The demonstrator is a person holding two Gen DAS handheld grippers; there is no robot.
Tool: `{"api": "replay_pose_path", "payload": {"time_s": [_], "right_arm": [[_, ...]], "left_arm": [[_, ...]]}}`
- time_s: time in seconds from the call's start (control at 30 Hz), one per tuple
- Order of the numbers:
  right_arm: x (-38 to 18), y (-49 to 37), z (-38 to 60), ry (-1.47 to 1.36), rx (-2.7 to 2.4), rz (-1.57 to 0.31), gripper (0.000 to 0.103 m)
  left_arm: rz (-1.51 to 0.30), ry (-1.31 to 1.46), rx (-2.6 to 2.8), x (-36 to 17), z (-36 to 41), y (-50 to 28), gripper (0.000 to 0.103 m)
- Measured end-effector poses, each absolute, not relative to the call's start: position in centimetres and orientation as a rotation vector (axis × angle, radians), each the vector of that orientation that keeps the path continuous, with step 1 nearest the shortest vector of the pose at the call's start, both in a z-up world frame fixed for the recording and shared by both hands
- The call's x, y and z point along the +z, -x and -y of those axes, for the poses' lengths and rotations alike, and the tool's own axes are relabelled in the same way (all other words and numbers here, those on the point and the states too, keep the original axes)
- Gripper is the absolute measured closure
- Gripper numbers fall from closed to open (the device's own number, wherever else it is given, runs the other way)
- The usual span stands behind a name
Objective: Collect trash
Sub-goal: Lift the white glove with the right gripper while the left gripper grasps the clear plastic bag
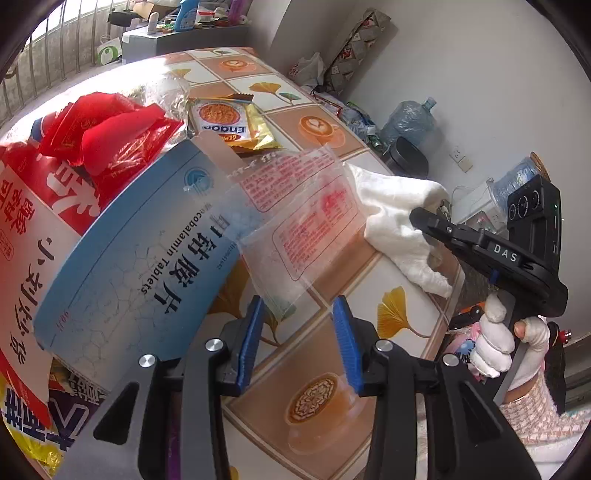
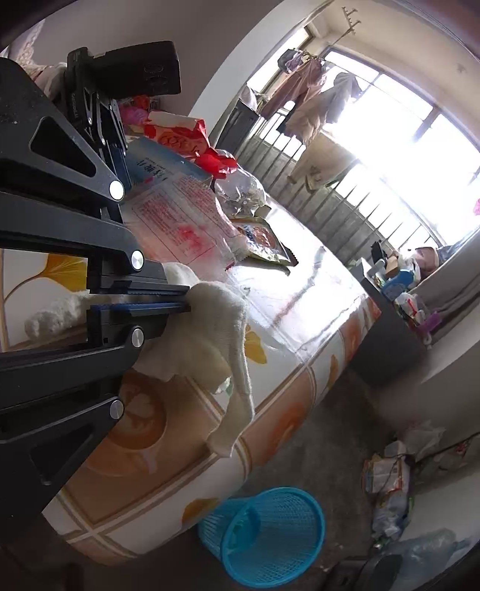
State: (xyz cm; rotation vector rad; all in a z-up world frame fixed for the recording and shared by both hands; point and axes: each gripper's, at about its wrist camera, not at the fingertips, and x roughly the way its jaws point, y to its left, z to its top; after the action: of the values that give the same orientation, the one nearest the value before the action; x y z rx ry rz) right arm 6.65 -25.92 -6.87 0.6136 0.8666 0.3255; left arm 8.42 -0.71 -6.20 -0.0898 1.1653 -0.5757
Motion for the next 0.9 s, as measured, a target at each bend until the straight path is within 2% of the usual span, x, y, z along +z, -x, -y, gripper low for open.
{"api": "replay_pose_path", "payload": {"time_s": [0.4,0.47,0.53,0.63,0.9], "right_arm": [[-7.8,-6.6,27.2,-0.622,0.329,-0.890,0.101],[-7.7,-6.6,27.2,-0.622,0.331,-0.887,0.101],[-7.5,-6.5,27.2,-0.626,0.335,-0.880,0.101],[-7.1,-6.3,27.5,-0.636,0.343,-0.863,0.101],[-4.7,-5.8,30.7,-0.696,0.333,-0.760,0.101]], "left_arm": [[-1.111,0.195,-0.544,-6.3,0.6,-9.1,0.063],[-1.079,0.196,-0.559,-5.7,0.6,-9.0,0.071],[-1.053,0.192,-0.570,-5.0,0.7,-8.8,0.083],[-1.022,0.189,-0.589,-4.2,1.1,-8.6,0.095],[-0.920,0.138,-0.672,-0.1,3.7,-9.0,0.098]]}}
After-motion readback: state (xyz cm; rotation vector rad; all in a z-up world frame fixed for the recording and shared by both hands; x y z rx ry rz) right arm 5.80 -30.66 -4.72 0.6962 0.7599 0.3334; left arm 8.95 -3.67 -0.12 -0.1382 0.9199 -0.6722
